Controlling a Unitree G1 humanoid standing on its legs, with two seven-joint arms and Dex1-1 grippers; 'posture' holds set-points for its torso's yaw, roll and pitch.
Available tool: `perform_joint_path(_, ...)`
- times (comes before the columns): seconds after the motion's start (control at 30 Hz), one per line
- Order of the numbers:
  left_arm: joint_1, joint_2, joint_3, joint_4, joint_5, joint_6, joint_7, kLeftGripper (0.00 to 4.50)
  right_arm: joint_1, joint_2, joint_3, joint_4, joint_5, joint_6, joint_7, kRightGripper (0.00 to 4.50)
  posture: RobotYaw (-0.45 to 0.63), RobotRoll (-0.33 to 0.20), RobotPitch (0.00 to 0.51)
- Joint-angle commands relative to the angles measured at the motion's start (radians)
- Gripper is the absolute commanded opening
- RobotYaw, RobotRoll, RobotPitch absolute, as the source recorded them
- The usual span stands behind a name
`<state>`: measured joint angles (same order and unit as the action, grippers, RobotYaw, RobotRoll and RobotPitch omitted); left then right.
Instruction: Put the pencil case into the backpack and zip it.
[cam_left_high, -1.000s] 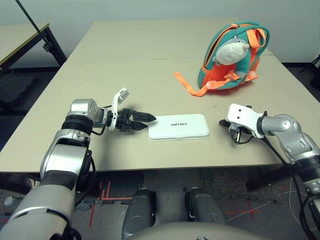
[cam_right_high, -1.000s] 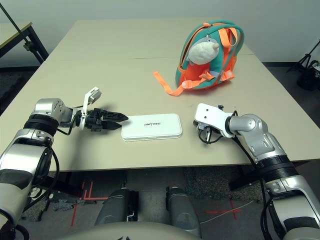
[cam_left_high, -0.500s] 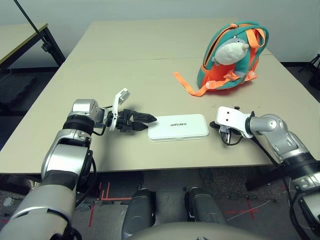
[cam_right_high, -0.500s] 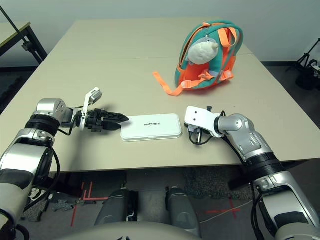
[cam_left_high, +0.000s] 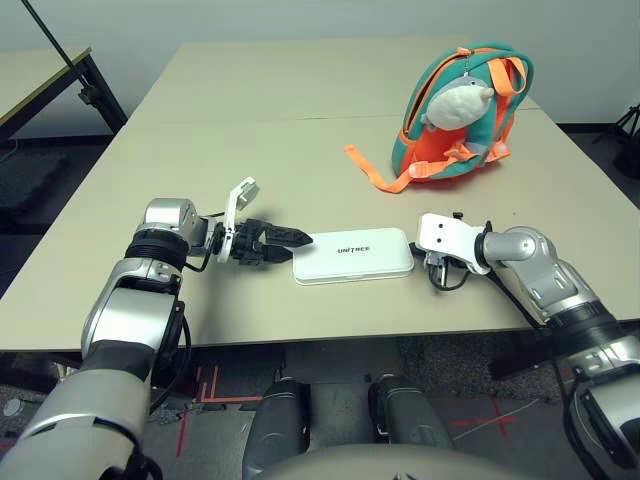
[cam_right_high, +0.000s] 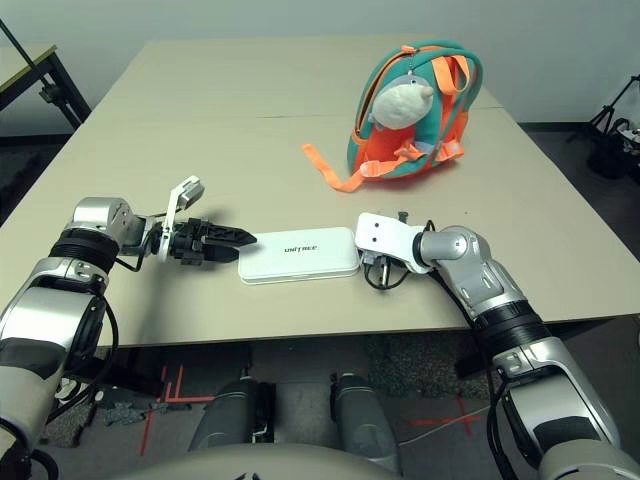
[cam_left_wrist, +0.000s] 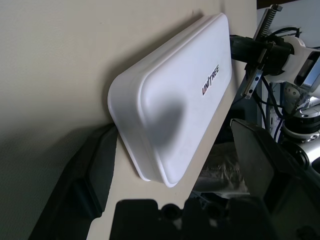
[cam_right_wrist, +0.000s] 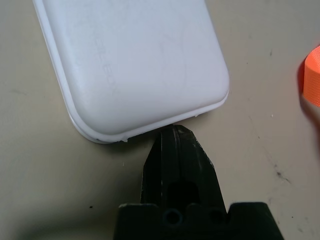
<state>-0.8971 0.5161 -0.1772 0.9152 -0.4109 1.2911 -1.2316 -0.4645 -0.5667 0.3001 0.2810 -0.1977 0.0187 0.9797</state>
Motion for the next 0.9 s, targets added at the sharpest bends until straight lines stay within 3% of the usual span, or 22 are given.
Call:
perform_joint_path(0.03,0.015,-0.031,-0.04,-0.002,0.022,0.011,-0.006,4.5,-0.019,0.07,0.066,-0.028,0.014,-0.005,0.033,0.01,-0.15,0.0,0.038)
perform_joint_path(0.43,0.019,-0.03,-0.051,-0.021,0.032,0.018,-0.035,4.5,-0.039,0.097,0.076,-0.015,-0.002,0.005,0.047,0.01,-0.15,0.0,0.039)
perform_joint_path(0.6,0.046,-0.01,-0.088,-0.086,0.028,-0.022,-0.088,4.5,-0.047,0.09,0.07,-0.002,-0.003,-0.003,0.05,0.01,-0.14,0.0,0.043)
perform_joint_path(0.77,0.062,-0.007,-0.045,-0.109,0.021,-0.09,-0.088,4.5,-0.037,0.068,0.061,0.004,-0.002,-0.016,0.053,0.01,-0.14,0.0,0.044)
perform_joint_path(0.9,0.059,-0.006,-0.021,-0.103,0.016,-0.103,-0.087,3.55,-0.032,0.056,0.053,0.005,0.002,-0.016,0.054,0.0,-0.13,0.0,0.044)
